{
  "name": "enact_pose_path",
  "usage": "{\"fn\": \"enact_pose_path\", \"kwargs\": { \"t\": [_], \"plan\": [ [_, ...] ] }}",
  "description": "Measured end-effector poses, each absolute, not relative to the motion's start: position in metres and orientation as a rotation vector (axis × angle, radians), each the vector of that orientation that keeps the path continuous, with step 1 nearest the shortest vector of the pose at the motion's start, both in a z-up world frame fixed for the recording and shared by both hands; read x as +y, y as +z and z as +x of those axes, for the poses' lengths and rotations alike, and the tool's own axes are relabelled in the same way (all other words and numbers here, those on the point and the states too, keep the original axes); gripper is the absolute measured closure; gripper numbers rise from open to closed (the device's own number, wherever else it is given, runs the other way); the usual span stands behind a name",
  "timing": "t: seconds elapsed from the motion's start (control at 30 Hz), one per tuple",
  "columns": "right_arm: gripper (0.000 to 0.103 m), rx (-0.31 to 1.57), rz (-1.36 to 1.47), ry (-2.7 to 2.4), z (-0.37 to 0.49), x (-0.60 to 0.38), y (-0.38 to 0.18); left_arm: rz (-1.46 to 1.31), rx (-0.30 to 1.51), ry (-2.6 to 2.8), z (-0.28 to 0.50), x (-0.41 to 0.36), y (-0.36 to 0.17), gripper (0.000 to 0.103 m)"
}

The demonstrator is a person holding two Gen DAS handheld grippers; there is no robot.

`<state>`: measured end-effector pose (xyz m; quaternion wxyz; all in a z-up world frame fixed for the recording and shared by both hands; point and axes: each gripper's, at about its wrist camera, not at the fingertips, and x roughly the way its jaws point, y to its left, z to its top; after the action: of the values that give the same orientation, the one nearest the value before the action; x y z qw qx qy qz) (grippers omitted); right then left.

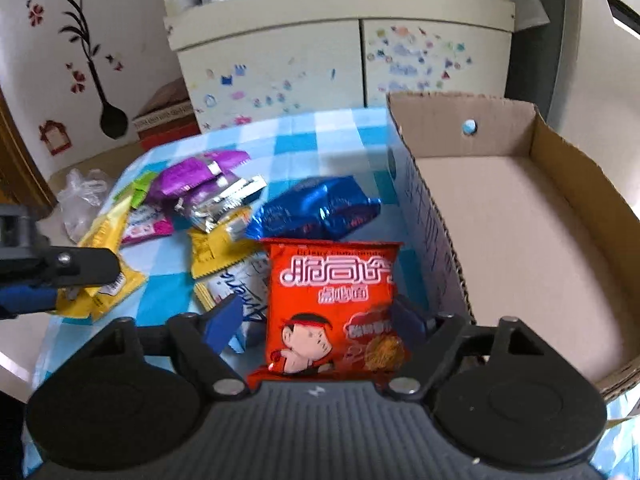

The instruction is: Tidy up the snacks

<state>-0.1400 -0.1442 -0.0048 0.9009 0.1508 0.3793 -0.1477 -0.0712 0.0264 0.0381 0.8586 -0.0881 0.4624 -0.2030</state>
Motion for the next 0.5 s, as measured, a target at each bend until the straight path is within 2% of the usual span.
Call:
{"fn": "enact_pose_path", "kwargs": {
  "t": [0.07, 0.13, 0.2, 0.23, 0.27, 0.3, 0.37, 0.5],
  "plan": [
    [0.015, 0.798, 0.291, -0.334, -0.138, -0.141, -0.008, -0.185, 0.971, -0.426, -0.071, 0.026, 0.038, 0.036],
    [0.007, 0.799, 0.289, -0.325, -0.135, -0.138, -0.01, -0.186, 0.973, -0.423, -0.071, 0.026, 0.037, 0.036],
    [0.006, 0.803, 0.277, -0.323, -0.133, -0.136, -0.012, -0.185, 0.976, -0.423, -0.071, 0.026, 0.036, 0.036],
    [0.009, 0.807, 0.267, -0.315, -0.132, -0.134, -0.013, -0.184, 0.976, -0.422, -0.071, 0.026, 0.036, 0.036],
    [0.021, 0.803, 0.264, -0.302, -0.133, -0.133, -0.012, -0.182, 0.975, -0.421, -0.071, 0.026, 0.036, 0.036],
    [0.026, 0.8, 0.248, -0.301, -0.134, -0.13, -0.011, -0.182, 0.974, -0.419, -0.071, 0.026, 0.036, 0.036],
    [0.047, 0.792, 0.229, -0.284, -0.136, -0.128, -0.009, -0.179, 0.969, -0.413, -0.071, 0.026, 0.036, 0.036],
    [0.049, 0.788, 0.314, -0.182, -0.141, -0.131, -0.003, -0.172, 0.957, -0.394, -0.071, 0.028, 0.037, 0.036]
  ]
}}
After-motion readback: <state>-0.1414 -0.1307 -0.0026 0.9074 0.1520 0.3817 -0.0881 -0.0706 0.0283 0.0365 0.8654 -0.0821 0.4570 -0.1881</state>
